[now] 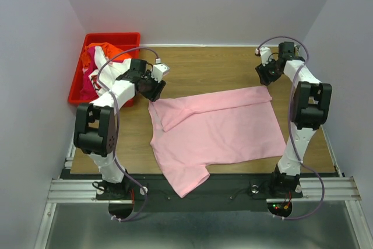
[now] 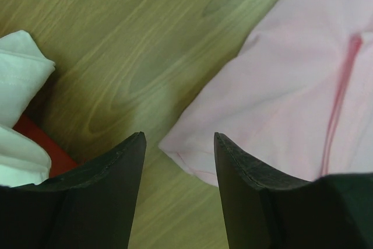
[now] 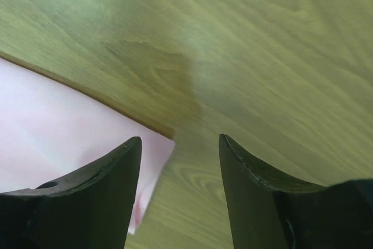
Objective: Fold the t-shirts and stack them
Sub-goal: Fold the tshirt
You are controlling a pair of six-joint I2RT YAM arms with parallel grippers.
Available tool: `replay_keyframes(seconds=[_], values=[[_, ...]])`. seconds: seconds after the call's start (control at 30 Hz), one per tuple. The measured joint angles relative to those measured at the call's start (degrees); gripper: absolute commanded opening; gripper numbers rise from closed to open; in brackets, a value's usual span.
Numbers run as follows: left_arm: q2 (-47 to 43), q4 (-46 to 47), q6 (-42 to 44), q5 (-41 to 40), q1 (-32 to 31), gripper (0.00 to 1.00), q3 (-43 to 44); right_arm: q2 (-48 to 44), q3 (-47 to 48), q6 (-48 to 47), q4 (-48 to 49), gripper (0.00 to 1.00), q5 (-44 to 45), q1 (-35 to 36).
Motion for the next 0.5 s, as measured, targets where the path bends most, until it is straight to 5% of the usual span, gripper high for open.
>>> replay_keyframes(seconds=[0.2, 0.3, 0.37, 0.4, 0.5], values=[[6.27, 0.17, -0.17, -1.05, 0.59, 0.64, 2.71, 5.09, -0.11, 0.72, -1.36, 0.62, 0.02, 0.72], [7.72, -0.33, -0.11, -0.98, 0.59, 0.59, 3.30, 5.29, -0.70, 0.33, -1.20, 0.49, 0.00, 0.76], [8.41, -0.79, 0.13, -0.92, 0.59, 0.41, 3.56, 5.29, -0.90, 0.13, -1.22, 0.35, 0.00, 0.76], [8.61, -1.01, 0.04, -0.94, 0.59, 0.34, 3.58, 5.29, -0.96, -0.09, -1.22, 0.16, 0.17, 0.76], [9.51, -1.64, 0.57, -0.87, 0.85, 0.06, 4.13, 5.29, -1.29, -0.44, -1.11, 0.00, 1.31, 0.90]])
